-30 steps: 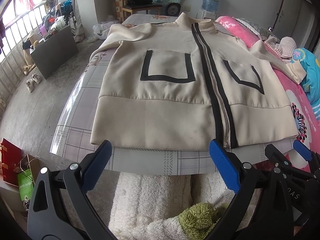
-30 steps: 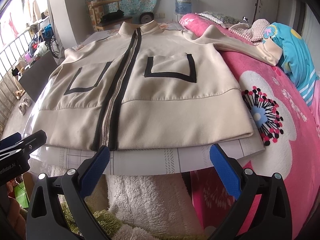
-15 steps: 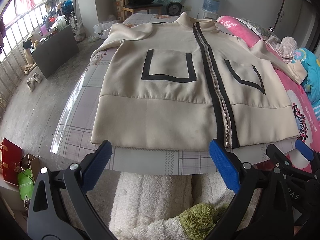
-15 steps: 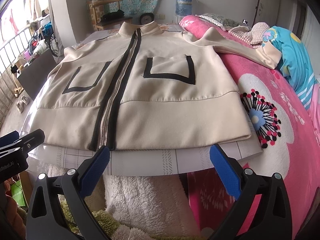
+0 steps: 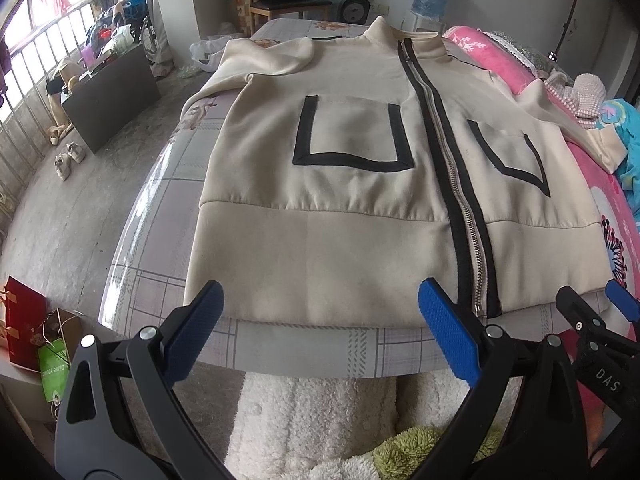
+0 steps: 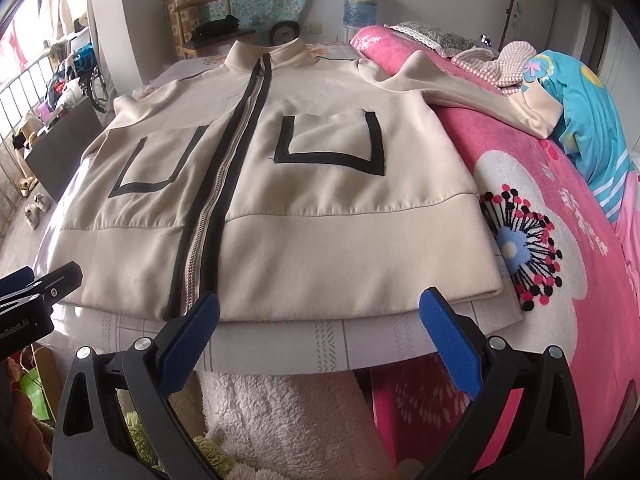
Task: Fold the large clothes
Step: 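Move the left tool to the jacket sleeve and close on it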
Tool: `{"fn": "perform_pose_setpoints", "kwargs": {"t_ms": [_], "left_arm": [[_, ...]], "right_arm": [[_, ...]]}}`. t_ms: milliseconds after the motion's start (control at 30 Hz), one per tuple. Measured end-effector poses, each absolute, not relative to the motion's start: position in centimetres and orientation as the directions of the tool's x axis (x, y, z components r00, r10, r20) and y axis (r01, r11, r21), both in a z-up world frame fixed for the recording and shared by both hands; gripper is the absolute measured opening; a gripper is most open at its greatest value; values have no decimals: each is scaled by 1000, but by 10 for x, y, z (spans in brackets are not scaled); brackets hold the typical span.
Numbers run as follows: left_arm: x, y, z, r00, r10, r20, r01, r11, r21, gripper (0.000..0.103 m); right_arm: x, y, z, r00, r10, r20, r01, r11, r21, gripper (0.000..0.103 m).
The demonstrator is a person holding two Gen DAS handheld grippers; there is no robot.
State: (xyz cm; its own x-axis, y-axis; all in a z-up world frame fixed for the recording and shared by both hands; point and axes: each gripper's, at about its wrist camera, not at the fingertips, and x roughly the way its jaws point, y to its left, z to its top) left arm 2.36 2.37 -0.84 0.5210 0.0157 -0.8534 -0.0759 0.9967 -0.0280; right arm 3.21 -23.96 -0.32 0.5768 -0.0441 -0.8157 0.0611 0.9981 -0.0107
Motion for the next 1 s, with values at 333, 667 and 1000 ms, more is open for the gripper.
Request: {"fn": "perform_pose_setpoints", "kwargs": {"t_ms": [333,667,1000], "left_arm": [[77,63,-43,464,123,-877,-134,989,68,94],[105,80,-60,436,101,-894,-125,991,51,96],[106,88,-66,454,26,-890,-80,997,-11,96]], "right_arm": [[74,-257,-19,532,-41,-846,105,994,18,98],[115,-256,-52,440,-50,-897,73,997,-20,98],[111,-261,-56,463,-1,-886,17,1000,8,98]]}}
